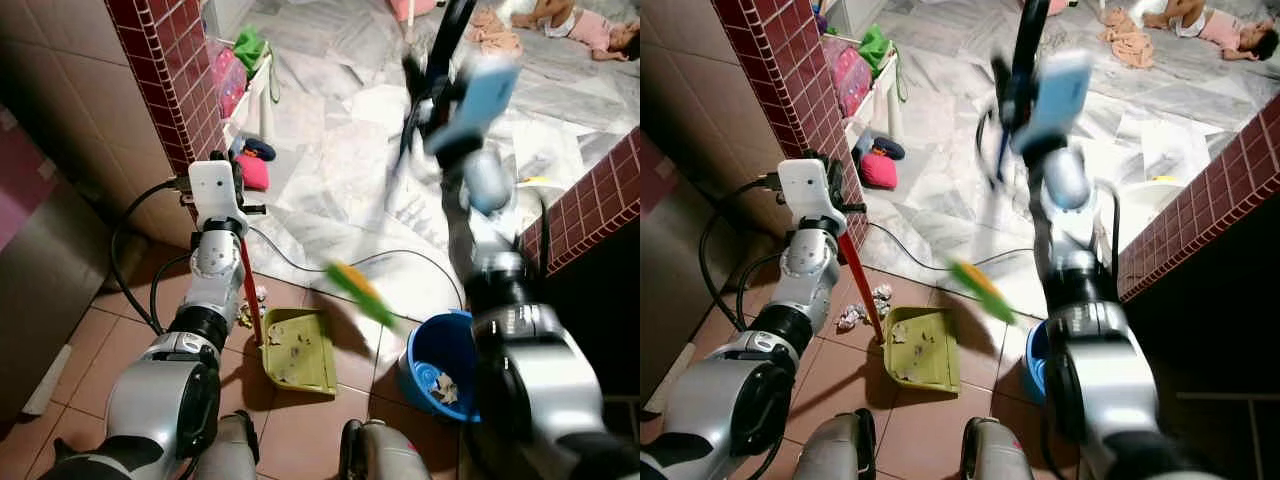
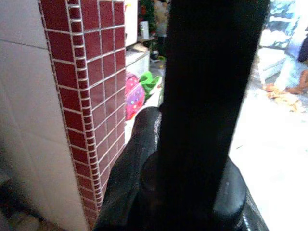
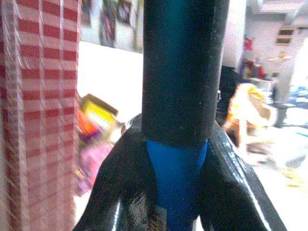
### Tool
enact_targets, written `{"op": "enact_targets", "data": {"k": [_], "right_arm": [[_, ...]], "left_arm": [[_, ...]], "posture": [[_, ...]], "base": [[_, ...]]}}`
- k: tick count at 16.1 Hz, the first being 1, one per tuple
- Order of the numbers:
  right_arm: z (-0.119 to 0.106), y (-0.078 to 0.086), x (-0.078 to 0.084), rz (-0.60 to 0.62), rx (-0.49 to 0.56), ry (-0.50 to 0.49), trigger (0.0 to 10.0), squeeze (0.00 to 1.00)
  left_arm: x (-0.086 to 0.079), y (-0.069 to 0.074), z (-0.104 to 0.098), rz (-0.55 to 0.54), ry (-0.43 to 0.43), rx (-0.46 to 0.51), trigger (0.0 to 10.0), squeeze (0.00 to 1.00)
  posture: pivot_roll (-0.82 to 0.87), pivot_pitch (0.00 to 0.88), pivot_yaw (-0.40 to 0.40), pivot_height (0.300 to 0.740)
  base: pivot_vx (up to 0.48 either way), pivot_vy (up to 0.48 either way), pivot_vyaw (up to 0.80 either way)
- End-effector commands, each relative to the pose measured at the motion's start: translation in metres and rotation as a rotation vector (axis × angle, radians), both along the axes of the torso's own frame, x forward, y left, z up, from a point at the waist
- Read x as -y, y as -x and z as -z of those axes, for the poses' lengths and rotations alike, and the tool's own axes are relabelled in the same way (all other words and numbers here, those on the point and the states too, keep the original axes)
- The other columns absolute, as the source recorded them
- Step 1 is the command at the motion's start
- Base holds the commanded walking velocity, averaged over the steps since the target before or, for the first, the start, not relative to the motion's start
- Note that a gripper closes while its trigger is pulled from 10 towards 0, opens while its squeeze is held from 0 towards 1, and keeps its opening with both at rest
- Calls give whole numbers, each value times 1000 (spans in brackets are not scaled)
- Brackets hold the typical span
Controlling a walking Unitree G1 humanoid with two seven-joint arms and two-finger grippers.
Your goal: Sweep floor
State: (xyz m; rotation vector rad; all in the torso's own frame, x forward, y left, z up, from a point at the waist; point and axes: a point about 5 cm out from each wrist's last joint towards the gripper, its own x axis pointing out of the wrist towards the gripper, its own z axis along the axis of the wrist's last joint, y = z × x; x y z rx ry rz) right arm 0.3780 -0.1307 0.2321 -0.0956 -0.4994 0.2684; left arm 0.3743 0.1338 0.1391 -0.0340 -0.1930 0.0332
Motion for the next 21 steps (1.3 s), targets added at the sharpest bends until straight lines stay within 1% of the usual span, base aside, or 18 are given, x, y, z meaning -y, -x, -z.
{"op": "enact_targets", "data": {"k": [1, 2, 3, 4, 5, 7, 9, 10, 11, 13, 14, 15, 16, 17, 18, 19, 20, 21], "right_arm": [[-21, 6, -8, -5, 130, 50, 10000, 0], [-7, 12, -7, -13, 96, 38, 10000, 0], [-2, 13, -7, -6, 88, 40, 10000, 0], [7, 16, -7, 6, 76, 54, 10000, 0], [11, 18, -8, 13, 75, 63, 10000, 0], [23, 23, -12, 44, 58, 71, 10000, 0], [32, 25, -13, 84, 44, 80, 10000, 0], [37, 26, -12, 102, 33, 94, 10000, 0], [39, 27, -11, 113, 28, 101, 10000, 0], [43, 28, -7, 145, 24, 118, 10000, 0], [46, 28, -6, 158, 18, 126, 10000, 0], [48, 29, -6, 160, 13, 127, 10000, 0], [50, 29, -6, 161, 5, 127, 10000, 0], [52, 29, -7, 158, -2, 127, 10000, 0], [52, 29, -8, 147, -10, 123, 10000, 0], [53, 29, -9, 144, -10, 122, 10000, 0], [54, 29, -11, 119, -26, 125, 10000, 0], [53, 29, -13, 118, -12, 185, 10000, 0]], "left_arm": [[3, -4, -21, 23, 28, 90, 10000, 0], [1, -3, -22, 45, 31, 108, 10000, 0], [0, -2, -22, 52, 13, 110, 10000, 0], [0, 1, -22, 87, 11, 128, 10000, 0], [0, 3, -22, 105, 20, 133, 10000, 0], [-3, 8, -19, 178, 76, 119, 10000, 0], [-3, 17, -16, 278, 92, 111, 10000, 0], [-5, 21, -12, 319, 103, 84, 10000, 0], [-7, 24, -10, 333, 133, 69, 10000, 0], [-16, 33, -3, 330, 99, 36, 10000, 0], [-22, 39, 1, 329, 118, 2, 10000, 0], [-25, 43, 3, 339, 124, -14, 10000, 0], [-27, 49, 5, 356, 154, -43, 10000, 0], [-27, 51, 6, 372, 175, -73, 10000, 0], [-27, 52, 4, 388, 191, -75, 10000, 0], [-27, 55, 2, 410, 225, -81, 10000, 0], [-28, 57, 1, 423, 249, -91, 10000, 0], [-30, 59, -1, 428, 287, -89, 10000, 0]], "posture": [[-101, 80, -15, 740], [-92, 72, -9, 740], [-86, 69, -10, 740], [-77, 63, -9, 740], [-76, 62, -9, 740], [-60, 52, -14, 740], [-44, 46, -20, 740], [-36, 44, -23, 740], [-28, 42, -25, 740], [-25, 41, -25, 740], [-25, 41, -25, 740], [-25, 41, -25, 740], [-15, 48, -22, 740], [-13, 49, -22, 740], [-13, 49, -23, 740], [-11, 49, -24, 740], [-11, 49, -24, 740], [-11, 49, -24, 740]], "base": [[0, 0, 0], [0, 0, 0], [0, 0, 0], [0, 0, 0], [0, 0, 0], [0, 0, 0], [0, 0, 0], [0, 0, 0], [0, 0, 0], [0, 0, 0], [0, 0, 0], [0, 0, 0], [0, 0, 0], [0, 0, 0], [0, 0, 0], [0, 0, 0], [0, 0, 0], [0, 0, 0]]}}
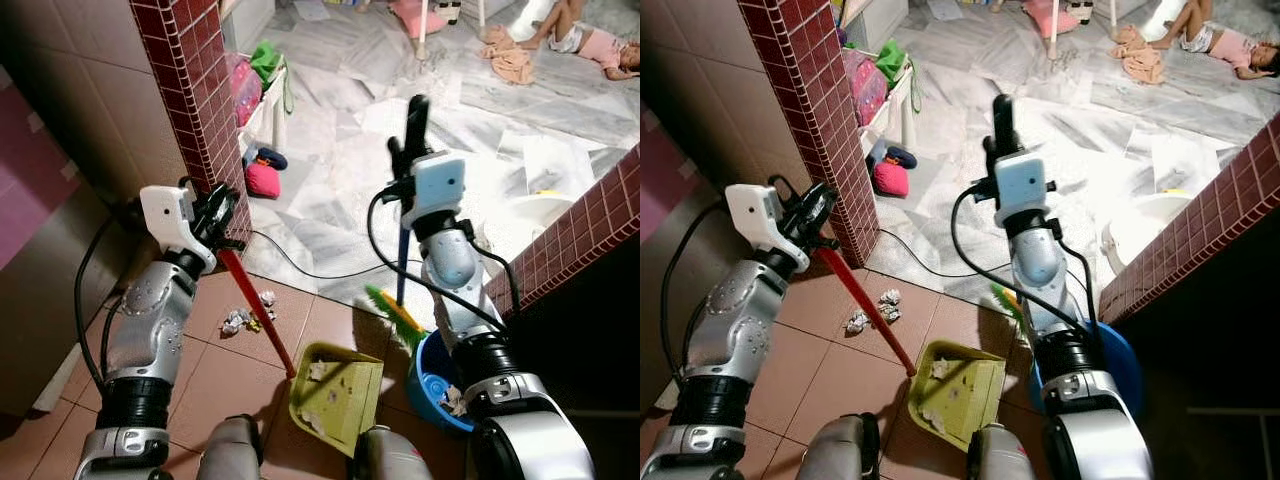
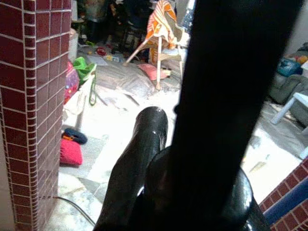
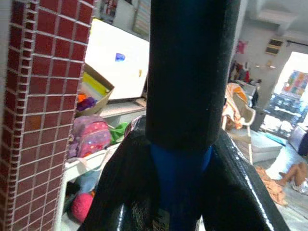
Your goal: Sweep floor
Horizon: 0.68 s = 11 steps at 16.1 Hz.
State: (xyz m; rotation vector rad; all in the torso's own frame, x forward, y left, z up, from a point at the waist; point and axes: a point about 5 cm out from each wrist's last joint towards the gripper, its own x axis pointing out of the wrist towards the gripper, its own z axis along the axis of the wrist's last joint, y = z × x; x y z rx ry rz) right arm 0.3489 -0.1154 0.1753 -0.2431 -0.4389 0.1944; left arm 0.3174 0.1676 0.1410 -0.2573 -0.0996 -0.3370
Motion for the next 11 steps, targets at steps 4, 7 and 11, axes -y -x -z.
{"op": "enact_targets", "data": {"k": [4, 7, 11], "right_arm": [[5, 0, 7, 3, -56, 18, 10000, 0], [11, 4, 12, -3, -97, -78, 10000, 0], [26, 14, 20, 17, -212, -198, 10000, 0]], "left_arm": [[-2, 12, 6, -40, -74, -31, 10000, 0], [-5, 16, 7, -84, -63, -42, 10000, 0], [-14, 16, -9, -177, -217, 66, 10000, 0]], "posture": [[-8, 50, -24, 740], [2, 49, -28, 740], [2, 48, -26, 740]], "base": [[0, 0, 0], [0, 0, 0], [0, 0, 0]]}}
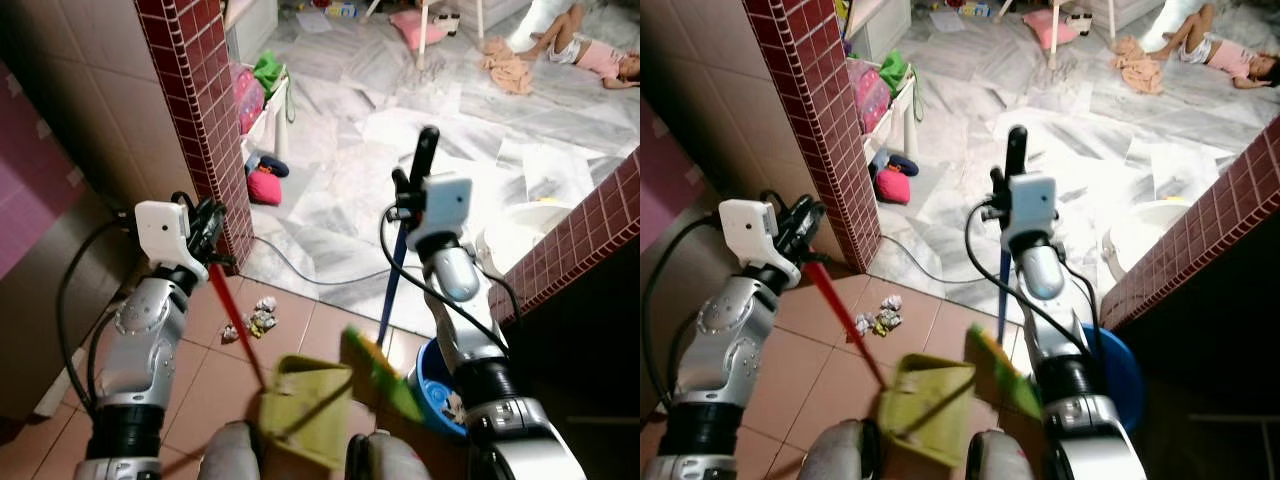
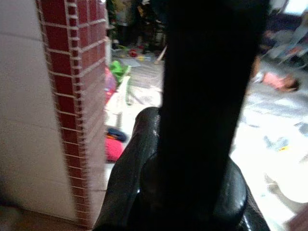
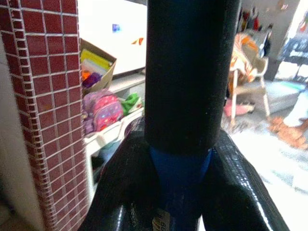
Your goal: Sweep floor
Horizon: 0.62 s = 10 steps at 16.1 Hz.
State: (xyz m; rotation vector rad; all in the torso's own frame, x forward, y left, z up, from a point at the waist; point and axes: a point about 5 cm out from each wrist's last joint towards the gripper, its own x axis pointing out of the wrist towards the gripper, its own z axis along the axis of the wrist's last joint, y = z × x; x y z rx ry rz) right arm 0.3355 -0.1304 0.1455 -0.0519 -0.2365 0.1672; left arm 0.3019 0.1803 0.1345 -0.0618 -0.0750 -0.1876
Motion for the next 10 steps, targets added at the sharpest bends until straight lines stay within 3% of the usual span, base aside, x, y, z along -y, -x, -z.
{"op": "enact_targets", "data": {"k": [1, 4, 6, 10], "right_arm": [[-1, 3, 7, 24, -1, -11, 10000, 0], [4, 9, 8, 52, -40, -80, 10000, 0], [1, 13, 8, 29, -37, -52, 10000, 0], [1, 11, 26, 35, -69, -44, 10000, 0]], "left_arm": [[-4, 0, -17, -29, -33, 74, 10000, 0], [0, -1, -29, -22, 26, 100, 10000, 0], [4, -3, -33, 1, 49, 98, 10000, 0], [5, -3, -37, 16, 54, 104, 10000, 0]], "posture": [[3, 48, -28, 740], [7, 39, -26, 740], [8, 36, -24, 740], [3, 38, -23, 740]], "base": [[0, 0, 0], [0, 0, 0], [0, 0, 0], [0, 431, 0]]}}
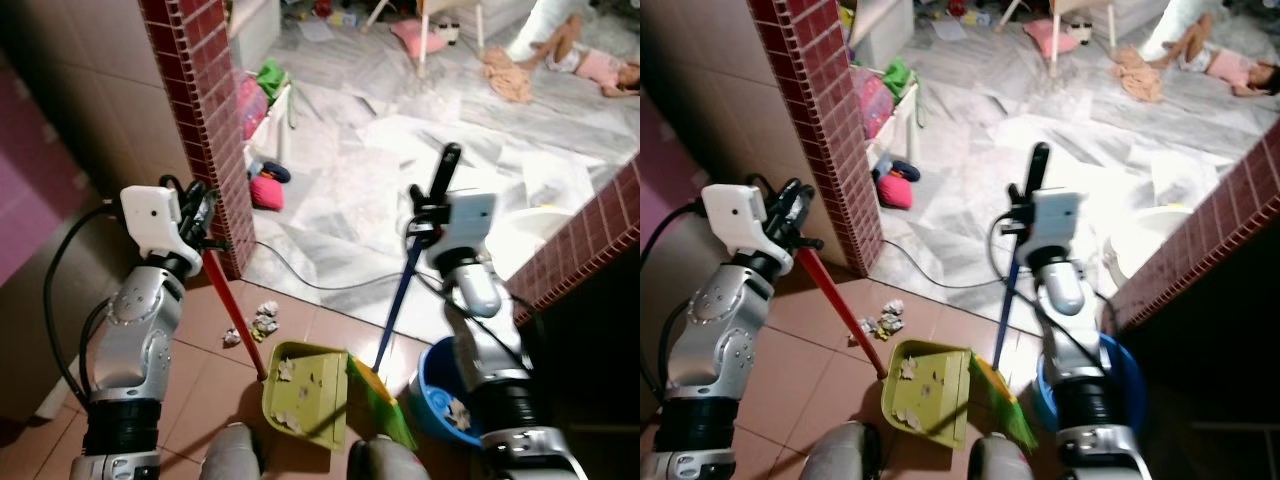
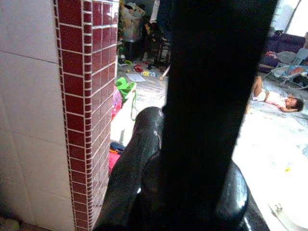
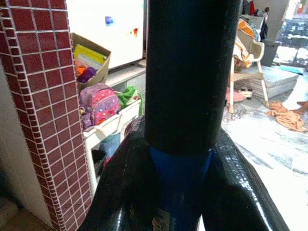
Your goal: Sweep floor
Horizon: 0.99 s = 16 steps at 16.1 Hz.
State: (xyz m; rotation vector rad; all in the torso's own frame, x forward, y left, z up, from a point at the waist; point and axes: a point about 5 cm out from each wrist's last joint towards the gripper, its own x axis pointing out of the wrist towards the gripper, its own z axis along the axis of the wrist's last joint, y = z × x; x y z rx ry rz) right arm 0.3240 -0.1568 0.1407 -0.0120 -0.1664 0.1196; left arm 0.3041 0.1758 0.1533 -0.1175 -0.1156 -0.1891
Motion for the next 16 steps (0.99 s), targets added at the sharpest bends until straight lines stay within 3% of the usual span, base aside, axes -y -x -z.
{"op": "enact_targets", "data": {"k": [1, 3, 4, 6, 9, 13, 16], "right_arm": [[-5, -1, 1, -13, 2, -13, 10000, 0], [-4, -2, 4, 26, -28, 6, 10000, 0], [1, -4, 2, 27, -72, 72, 10000, 0], [-6, -6, -9, -31, -41, 141, 10000, 0], [-11, -11, -13, -92, -66, 120, 10000, 0], [-22, -19, -26, -179, -58, 214, 10000, 0], [-10, -17, -29, -124, -94, 202, 10000, 0]], "left_arm": [[0, -1, -18, 12, -3, 69, 10000, 0], [4, -2, -18, 42, 3, 60, 10000, 0], [7, -1, -18, 62, 3, 52, 10000, 0], [14, 1, -16, 97, -7, 46, 10000, 0], [18, 0, -16, 117, -12, 42, 10000, 0], [26, -9, -25, 188, -60, 59, 10000, 0], [31, -9, -25, 212, -55, 53, 10000, 0]], "posture": [[-2, 40, -25, 740], [-5, 43, -21, 740], [-7, 43, -18, 740], [-9, 40, -15, 740], [-6, 36, -23, 740], [10, 30, -36, 740], [17, 23, -19, 740]], "base": [[0, 480, 0], [0, 480, 0], [0, 480, 0], [0, 480, 0], [0, 480, 0], [0, 480, 0], [0, 480, 0]]}}
